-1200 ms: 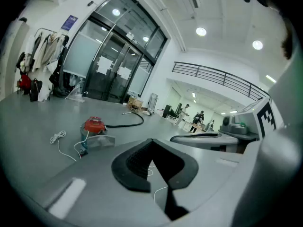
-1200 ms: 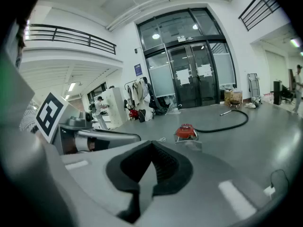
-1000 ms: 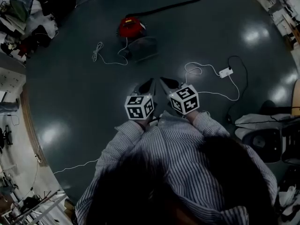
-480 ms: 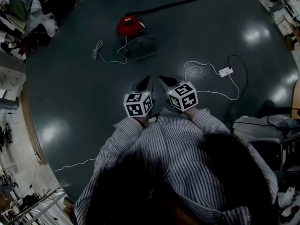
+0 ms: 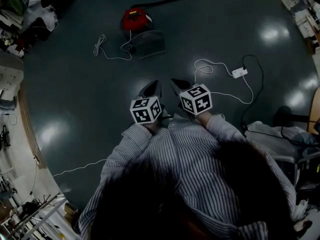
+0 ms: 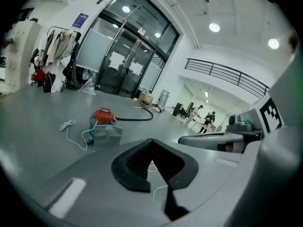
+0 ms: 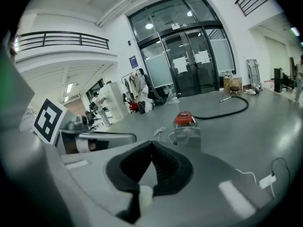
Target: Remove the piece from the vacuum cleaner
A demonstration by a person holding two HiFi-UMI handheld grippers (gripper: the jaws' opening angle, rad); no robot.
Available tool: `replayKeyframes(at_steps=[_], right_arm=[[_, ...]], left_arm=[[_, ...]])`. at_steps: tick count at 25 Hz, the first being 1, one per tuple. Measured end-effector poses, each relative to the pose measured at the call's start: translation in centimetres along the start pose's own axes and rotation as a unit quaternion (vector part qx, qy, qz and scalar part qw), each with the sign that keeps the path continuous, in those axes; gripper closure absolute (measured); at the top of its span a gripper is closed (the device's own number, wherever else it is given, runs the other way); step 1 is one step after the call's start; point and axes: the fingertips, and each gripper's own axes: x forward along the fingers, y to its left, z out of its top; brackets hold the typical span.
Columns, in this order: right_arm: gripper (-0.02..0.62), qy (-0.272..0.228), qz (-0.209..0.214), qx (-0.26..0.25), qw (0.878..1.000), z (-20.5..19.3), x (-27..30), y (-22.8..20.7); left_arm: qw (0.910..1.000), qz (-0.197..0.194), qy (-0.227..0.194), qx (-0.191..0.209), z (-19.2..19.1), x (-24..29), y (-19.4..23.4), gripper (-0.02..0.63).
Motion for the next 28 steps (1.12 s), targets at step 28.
replayKeyframes(at_steps=[28], right_arm=[[0.592,0.030,-0.036,0.034,0.998,18.2,25.6,-12.7]], left_arm=[[0.9985,-0.004,0.054,0.010,17.9,21.3,20.9,0.600]])
